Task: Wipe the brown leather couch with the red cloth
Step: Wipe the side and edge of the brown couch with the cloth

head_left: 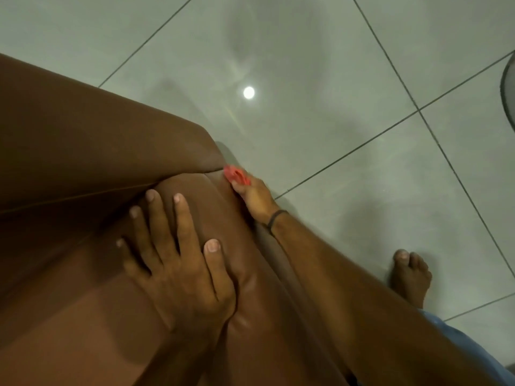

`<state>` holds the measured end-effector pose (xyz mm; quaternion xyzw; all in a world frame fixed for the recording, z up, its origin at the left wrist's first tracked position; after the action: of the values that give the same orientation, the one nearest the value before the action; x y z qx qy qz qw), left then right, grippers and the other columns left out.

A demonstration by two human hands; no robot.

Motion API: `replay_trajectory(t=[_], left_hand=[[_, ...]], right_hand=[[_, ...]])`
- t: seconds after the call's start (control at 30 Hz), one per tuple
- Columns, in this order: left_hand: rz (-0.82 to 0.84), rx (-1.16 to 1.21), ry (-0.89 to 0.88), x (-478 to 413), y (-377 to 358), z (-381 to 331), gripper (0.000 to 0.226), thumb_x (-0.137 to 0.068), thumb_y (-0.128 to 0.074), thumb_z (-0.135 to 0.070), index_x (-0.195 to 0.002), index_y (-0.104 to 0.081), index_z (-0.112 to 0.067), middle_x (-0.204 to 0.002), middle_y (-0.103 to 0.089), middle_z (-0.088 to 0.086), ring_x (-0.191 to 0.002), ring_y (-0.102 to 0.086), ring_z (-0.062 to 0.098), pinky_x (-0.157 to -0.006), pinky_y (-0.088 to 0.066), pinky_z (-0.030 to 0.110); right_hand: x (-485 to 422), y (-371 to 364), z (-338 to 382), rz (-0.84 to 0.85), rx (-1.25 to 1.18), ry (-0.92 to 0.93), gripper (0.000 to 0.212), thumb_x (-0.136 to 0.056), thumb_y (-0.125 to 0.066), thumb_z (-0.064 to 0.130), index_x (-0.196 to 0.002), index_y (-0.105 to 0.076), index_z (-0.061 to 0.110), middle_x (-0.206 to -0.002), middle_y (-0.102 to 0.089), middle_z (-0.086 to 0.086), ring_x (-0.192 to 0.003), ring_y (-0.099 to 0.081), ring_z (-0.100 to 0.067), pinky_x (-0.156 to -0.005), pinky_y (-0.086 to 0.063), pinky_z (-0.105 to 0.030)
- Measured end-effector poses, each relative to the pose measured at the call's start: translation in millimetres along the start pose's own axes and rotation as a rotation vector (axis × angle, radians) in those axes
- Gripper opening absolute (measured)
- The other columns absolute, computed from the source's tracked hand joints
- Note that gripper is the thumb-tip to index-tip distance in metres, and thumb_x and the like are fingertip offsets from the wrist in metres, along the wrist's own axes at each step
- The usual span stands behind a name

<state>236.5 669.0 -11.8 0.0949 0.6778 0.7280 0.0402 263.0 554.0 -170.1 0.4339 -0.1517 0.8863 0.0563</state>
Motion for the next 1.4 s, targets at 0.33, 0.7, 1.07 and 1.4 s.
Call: replay_trajectory(t=[0.33, 0.7, 1.07, 1.4], left_hand=[[-0.073, 0.002, -0.011, 4, -9, 0, 0.070, -0.100, -0.033, -0.039, -0.167, -0.025, -0.017, -0.175, -0.020, 0.014, -0.164, -0.014, 0.034, -0.130, -0.011, 0.061], [-0.092, -0.010, 0.014, 4, -10, 0, 0.069, -0.102, -0.030, -0.040, -0.167, -0.028, -0.016, -0.175, -0.021, 0.013, -0.164, -0.014, 0.032, -0.131, -0.009, 0.058], [0.056, 0.041, 0.044, 58, 5, -27, 0.071, -0.104, -0.035, -0.037, -0.167, -0.022, -0.009, -0.177, -0.010, 0.016, -0.164, -0.013, 0.037, -0.129, -0.018, 0.063], [0.193, -0.081, 0.079, 235, -7, -66, 0.069, -0.108, -0.022, -0.044, -0.161, -0.031, -0.001, -0.170, -0.027, 0.022, -0.153, -0.032, 0.042, -0.119, -0.030, 0.063]], right_hand=[[-44, -4, -19, 0.033, -0.072, 0.001, 0.050, -0.102, -0.056, 0.015, -0.152, -0.052, 0.011, -0.162, -0.050, -0.007, -0.151, -0.042, -0.020, -0.125, -0.031, -0.022], [-18, -14, -13, 0.188, 0.061, 0.205, 0.056, -0.099, -0.053, 0.024, -0.155, -0.049, 0.025, -0.172, -0.035, 0.001, -0.164, -0.017, -0.017, -0.135, -0.006, -0.042], [37, -1, -46, 0.116, -0.064, 0.129, 0.056, -0.101, -0.054, 0.027, -0.154, -0.044, 0.043, -0.170, -0.028, 0.015, -0.162, -0.021, -0.016, -0.134, -0.008, -0.043], [77, 41, -158, 0.065, -0.127, -0.146, 0.073, -0.086, -0.059, 0.039, -0.158, -0.043, 0.033, -0.170, -0.037, 0.000, -0.161, -0.028, -0.023, -0.135, -0.015, -0.049]])
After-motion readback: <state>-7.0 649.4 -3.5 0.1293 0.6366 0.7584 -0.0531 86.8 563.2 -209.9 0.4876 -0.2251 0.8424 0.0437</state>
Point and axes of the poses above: each hand's wrist, its own x-axis away from the middle knuckle, its own y-axis out of the back of the hand, z = x × y, the point moved 5 cm from there along -x, towards the middle knuckle
